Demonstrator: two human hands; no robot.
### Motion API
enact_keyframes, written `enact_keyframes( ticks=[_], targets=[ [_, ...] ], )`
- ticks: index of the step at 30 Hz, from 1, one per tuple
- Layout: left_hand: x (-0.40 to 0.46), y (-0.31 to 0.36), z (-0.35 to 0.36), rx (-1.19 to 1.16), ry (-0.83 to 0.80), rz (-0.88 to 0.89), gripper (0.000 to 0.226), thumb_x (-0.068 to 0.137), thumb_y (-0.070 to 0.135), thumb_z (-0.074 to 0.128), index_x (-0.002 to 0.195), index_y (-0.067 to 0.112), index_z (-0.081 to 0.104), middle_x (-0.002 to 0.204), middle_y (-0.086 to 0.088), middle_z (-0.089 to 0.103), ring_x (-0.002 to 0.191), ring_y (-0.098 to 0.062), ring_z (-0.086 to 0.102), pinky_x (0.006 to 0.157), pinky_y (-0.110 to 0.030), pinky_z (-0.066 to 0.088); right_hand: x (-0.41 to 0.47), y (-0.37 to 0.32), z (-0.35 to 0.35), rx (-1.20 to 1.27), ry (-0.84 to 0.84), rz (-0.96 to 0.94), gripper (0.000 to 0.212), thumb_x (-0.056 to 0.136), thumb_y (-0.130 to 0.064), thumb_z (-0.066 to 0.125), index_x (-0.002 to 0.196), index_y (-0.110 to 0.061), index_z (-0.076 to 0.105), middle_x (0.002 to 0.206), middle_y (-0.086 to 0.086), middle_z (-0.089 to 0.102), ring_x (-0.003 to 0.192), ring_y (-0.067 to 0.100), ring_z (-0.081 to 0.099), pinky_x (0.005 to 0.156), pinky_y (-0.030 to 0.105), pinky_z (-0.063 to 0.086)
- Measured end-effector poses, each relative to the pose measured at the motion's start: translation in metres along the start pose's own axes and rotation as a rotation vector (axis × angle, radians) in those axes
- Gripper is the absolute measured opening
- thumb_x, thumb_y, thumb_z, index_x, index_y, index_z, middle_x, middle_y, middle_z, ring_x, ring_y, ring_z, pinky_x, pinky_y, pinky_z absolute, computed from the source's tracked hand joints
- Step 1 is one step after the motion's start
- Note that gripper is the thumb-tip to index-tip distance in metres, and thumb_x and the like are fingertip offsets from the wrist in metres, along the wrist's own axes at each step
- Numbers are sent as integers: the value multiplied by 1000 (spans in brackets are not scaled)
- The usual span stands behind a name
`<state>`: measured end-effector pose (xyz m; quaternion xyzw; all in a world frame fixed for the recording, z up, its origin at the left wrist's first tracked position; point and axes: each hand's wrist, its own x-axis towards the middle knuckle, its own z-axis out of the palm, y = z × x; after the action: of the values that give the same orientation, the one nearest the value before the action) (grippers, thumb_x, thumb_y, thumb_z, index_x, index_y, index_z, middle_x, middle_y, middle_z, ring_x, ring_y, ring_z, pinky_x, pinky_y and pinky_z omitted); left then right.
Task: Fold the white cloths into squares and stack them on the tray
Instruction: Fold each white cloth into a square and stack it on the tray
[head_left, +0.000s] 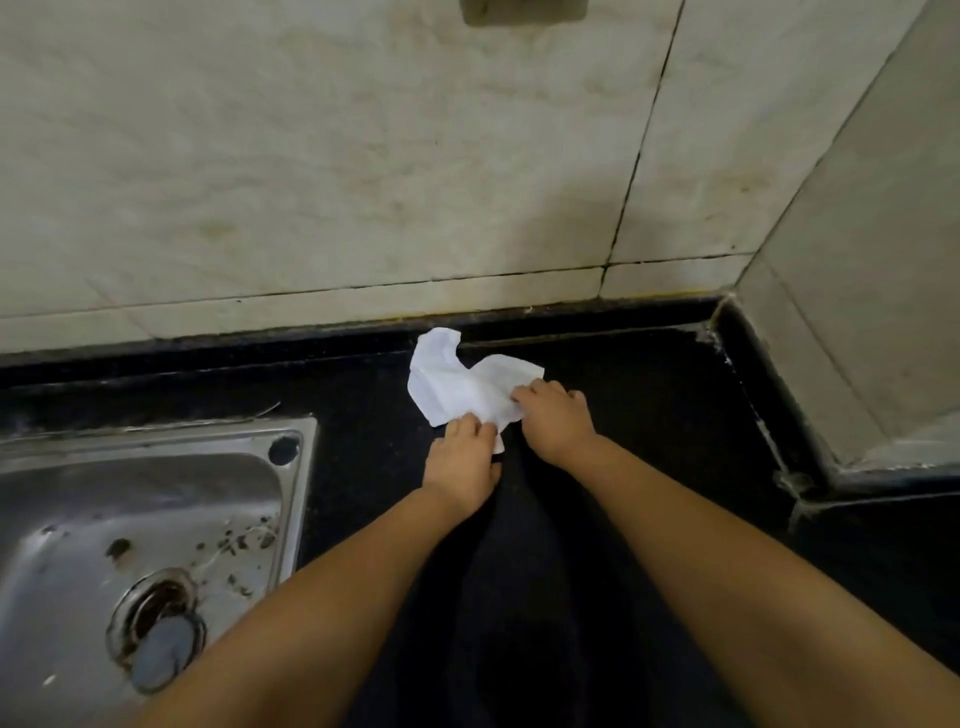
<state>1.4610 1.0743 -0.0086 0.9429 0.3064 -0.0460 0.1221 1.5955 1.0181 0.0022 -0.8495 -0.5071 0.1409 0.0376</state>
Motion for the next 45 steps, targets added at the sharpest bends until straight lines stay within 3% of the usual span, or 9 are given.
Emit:
enact_keyframes(
  ticks=[5, 11, 17, 19, 22, 26, 30, 35, 45],
  targets=[
    [5, -11, 2, -110, 95, 43, 17, 95, 20, 46, 103, 9, 56, 109, -6, 52, 101, -21, 50, 80, -33, 46, 9, -4, 16, 2, 54, 53, 26, 93, -16, 43, 116, -15, 56, 128, 8, 49, 121, 27, 42, 94, 39, 35],
    [-3, -25, -30, -676, 253, -281, 14, 93, 13, 53, 81, 10, 47, 69, 1, 50, 62, -11, 48, 55, -22, 39, -21, 7, -14, 399, 212, 223, 17, 92, -21, 51, 104, -13, 61, 111, 6, 56, 107, 23, 51, 92, 40, 44],
    [-17, -23, -75, -1085, 380, -393, 22, 86, 1, 56, 80, 20, 47, 84, -10, 60, 82, -28, 61, 63, -27, 47, -76, 12, -71, 741, 361, 328, 11, 92, -18, 52, 94, -11, 60, 90, 4, 60, 86, 18, 56, 73, 30, 44],
    [-28, -14, -89, -1050, 337, -245, 17, 88, 4, 55, 99, 17, 52, 91, -6, 61, 88, -24, 61, 64, -23, 46, -98, 8, -89, 688, 376, 275, 13, 93, -21, 53, 99, -13, 62, 92, -1, 60, 88, 14, 55, 74, 26, 42],
    [-50, 12, -108, -880, 157, 86, 54, 88, 9, 58, 138, 21, 41, 118, 1, 49, 110, -13, 48, 88, -24, 43, -130, -5, -115, 641, 395, 187, 10, 93, -23, 55, 94, -20, 65, 87, -1, 63, 80, 10, 54, 66, 22, 40],
    [-80, 53, -126, -645, 85, 398, 44, 86, 20, 59, 129, 15, 54, 132, -1, 45, 120, -12, 40, 101, -30, 35, -176, -30, -148, 584, 328, 41, 12, 92, -20, 55, 89, -23, 67, 86, -3, 66, 79, 14, 59, 68, 27, 46],
    [-106, 68, -137, -729, 128, 366, 23, 94, 24, 53, 90, 5, 65, 90, -8, 60, 83, -18, 53, 69, -25, 40, -216, -38, -170, 594, 377, 83, 14, 92, -21, 56, 91, -15, 69, 87, -1, 67, 80, 13, 60, 68, 29, 48],
    [-122, 48, -140, -887, 70, 250, 20, 93, 21, 57, 79, 10, 67, 74, -4, 62, 69, -12, 55, 62, -24, 42, -251, -11, -163, 673, 475, 275, 12, 92, -20, 58, 85, -13, 66, 73, -3, 60, 65, 5, 53, 55, 18, 42],
    [-94, 26, -145, -900, 142, 119, 24, 92, 20, 57, 87, 1, 71, 89, -18, 69, 79, -21, 60, 71, -34, 46, -238, 29, -132, 584, 434, 481, 16, 96, -24, 51, 91, -14, 63, 81, 0, 59, 73, 15, 53, 63, 26, 40]
  ],
)
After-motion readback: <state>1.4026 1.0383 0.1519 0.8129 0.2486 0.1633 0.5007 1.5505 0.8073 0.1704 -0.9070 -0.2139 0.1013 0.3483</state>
